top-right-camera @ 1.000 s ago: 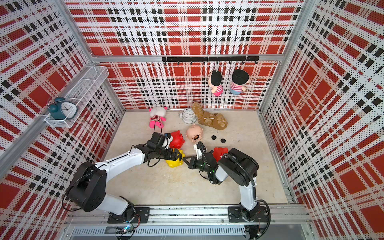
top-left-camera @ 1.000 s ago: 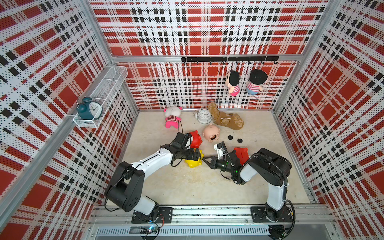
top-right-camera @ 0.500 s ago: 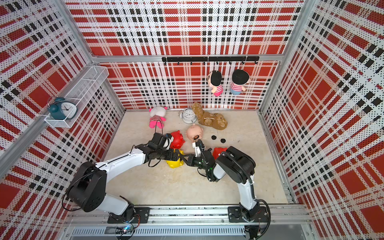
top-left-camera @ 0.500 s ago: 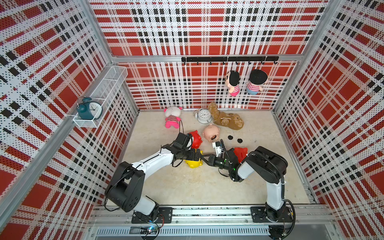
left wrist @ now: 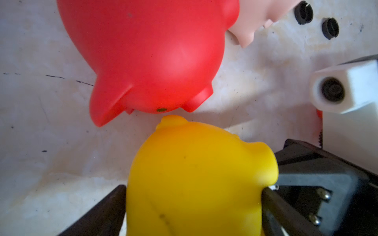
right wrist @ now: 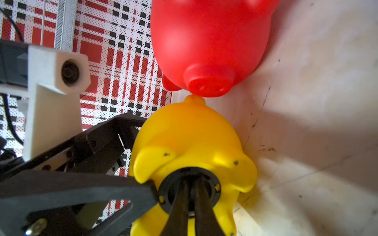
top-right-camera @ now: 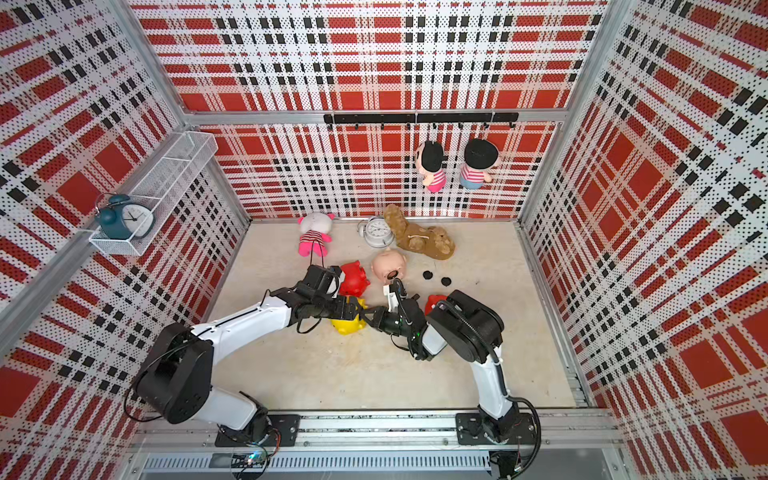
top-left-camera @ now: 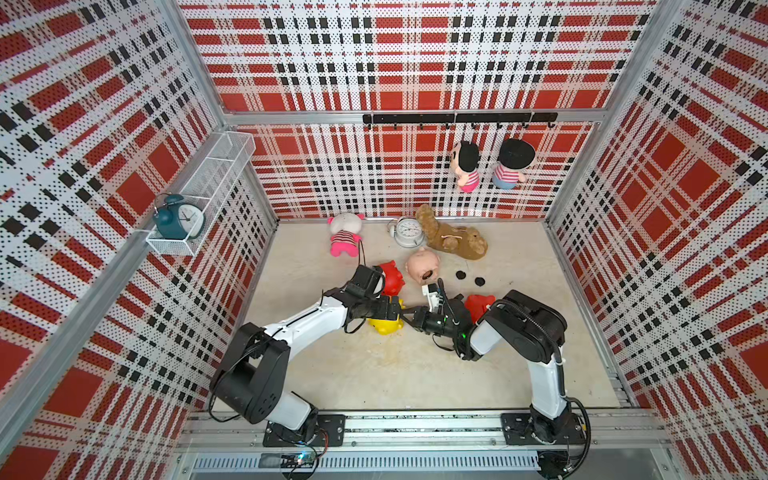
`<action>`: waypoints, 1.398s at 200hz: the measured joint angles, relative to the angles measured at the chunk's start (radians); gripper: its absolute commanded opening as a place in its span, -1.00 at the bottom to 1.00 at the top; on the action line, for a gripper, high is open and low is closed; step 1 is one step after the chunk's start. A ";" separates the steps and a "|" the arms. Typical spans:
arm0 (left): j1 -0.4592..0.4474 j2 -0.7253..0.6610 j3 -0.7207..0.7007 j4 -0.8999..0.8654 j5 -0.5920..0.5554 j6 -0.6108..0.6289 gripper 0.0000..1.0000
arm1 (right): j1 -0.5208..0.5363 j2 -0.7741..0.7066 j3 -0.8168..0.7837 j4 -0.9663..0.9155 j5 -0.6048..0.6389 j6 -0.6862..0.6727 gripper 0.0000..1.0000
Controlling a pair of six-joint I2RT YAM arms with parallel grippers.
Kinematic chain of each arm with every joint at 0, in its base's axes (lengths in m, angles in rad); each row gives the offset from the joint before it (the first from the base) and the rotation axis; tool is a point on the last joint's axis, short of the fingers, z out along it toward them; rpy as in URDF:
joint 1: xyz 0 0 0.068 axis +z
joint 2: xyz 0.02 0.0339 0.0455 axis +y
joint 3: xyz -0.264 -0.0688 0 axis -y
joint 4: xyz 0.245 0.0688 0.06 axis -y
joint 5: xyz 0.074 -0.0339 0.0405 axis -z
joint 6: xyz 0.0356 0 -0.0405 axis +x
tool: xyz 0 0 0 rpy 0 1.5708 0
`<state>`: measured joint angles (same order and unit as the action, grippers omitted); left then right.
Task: Open piggy banks
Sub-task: Open the lid on the piggy bank, then move the piggy bank to the center of the board.
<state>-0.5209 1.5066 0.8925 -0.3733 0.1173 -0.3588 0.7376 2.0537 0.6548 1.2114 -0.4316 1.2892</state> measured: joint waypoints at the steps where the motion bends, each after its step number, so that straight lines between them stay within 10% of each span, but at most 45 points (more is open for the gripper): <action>1: 0.000 0.000 0.000 0.001 -0.001 -0.001 0.94 | 0.000 0.001 0.002 -0.001 -0.001 0.005 -1.00; 195: 0.067 -0.019 -0.019 0.013 -0.005 -0.050 0.94 | -0.043 -0.091 -0.114 -0.021 -0.043 0.005 -1.00; 279: 0.242 -0.090 -0.059 -0.011 -0.136 -0.088 0.97 | -0.084 -0.296 -0.081 -0.423 -0.014 -0.249 -1.00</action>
<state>-0.2787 1.4170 0.8337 -0.3840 -0.0185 -0.4465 0.6533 1.7576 0.5739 0.7887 -0.4461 1.0405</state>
